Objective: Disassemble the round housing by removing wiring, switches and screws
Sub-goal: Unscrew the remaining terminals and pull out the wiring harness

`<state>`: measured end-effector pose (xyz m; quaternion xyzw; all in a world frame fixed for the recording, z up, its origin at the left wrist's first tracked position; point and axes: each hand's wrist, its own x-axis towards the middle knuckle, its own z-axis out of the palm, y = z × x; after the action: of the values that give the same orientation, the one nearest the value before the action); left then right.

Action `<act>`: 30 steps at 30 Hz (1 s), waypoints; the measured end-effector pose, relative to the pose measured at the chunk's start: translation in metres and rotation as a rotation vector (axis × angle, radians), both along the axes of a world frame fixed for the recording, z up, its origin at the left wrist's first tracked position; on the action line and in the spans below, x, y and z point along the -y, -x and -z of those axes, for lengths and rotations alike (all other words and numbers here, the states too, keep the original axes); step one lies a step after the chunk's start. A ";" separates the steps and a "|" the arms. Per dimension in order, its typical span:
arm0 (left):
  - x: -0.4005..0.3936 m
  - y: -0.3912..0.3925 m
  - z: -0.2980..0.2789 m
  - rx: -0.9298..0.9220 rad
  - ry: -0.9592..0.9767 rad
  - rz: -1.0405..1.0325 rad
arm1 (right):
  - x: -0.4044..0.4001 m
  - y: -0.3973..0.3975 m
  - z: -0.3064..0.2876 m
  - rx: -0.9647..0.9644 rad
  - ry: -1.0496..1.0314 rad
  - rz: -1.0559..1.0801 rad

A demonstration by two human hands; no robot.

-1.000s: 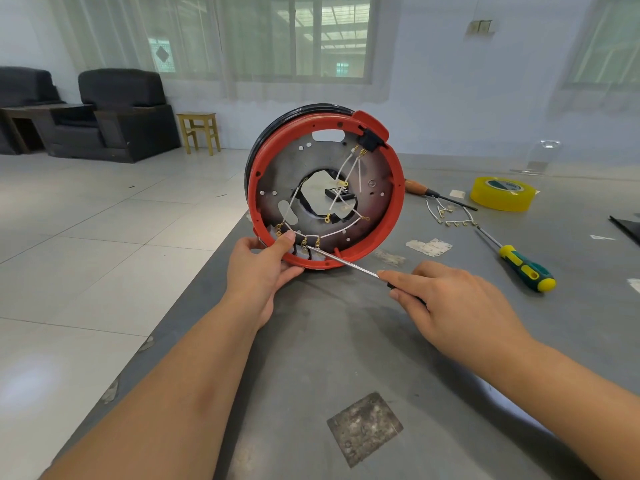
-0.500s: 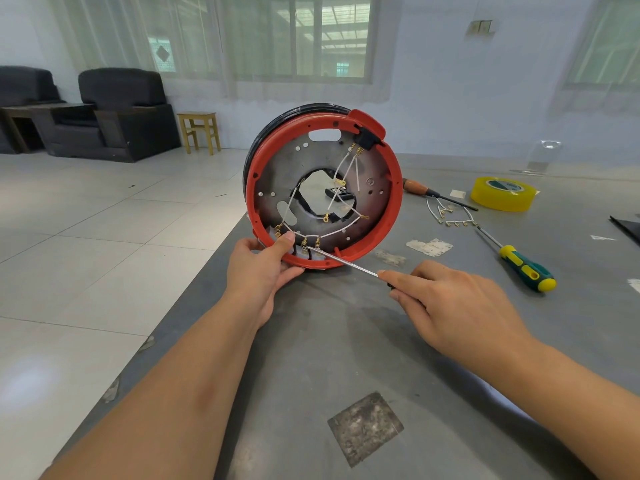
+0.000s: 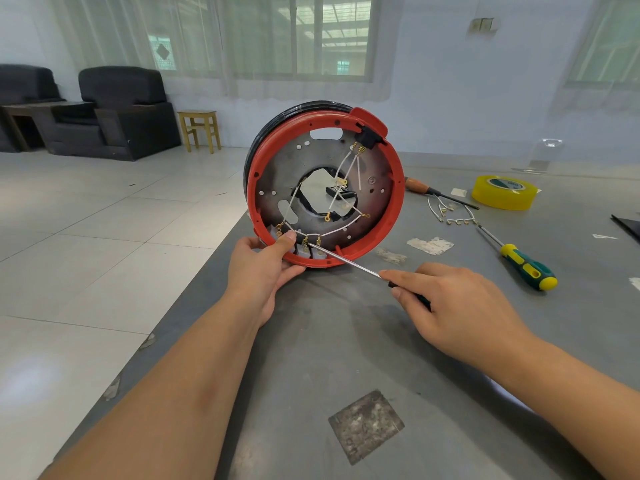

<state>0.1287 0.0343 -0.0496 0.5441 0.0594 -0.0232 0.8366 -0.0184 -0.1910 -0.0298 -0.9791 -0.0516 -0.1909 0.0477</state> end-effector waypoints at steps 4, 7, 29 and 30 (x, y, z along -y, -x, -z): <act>0.000 0.000 0.000 0.001 -0.005 0.004 | -0.001 0.001 0.000 -0.011 0.013 0.004; 0.000 0.000 0.000 -0.004 -0.007 0.003 | -0.001 0.000 -0.001 -0.027 0.006 -0.004; 0.000 -0.001 0.001 0.004 -0.004 -0.002 | -0.005 0.002 0.002 -0.027 0.103 0.065; 0.000 -0.001 0.001 0.005 -0.004 -0.005 | -0.006 0.002 0.003 -0.020 0.106 0.066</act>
<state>0.1297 0.0343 -0.0511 0.5455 0.0588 -0.0198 0.8358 -0.0209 -0.1853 -0.0326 -0.9833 -0.0288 -0.1795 -0.0098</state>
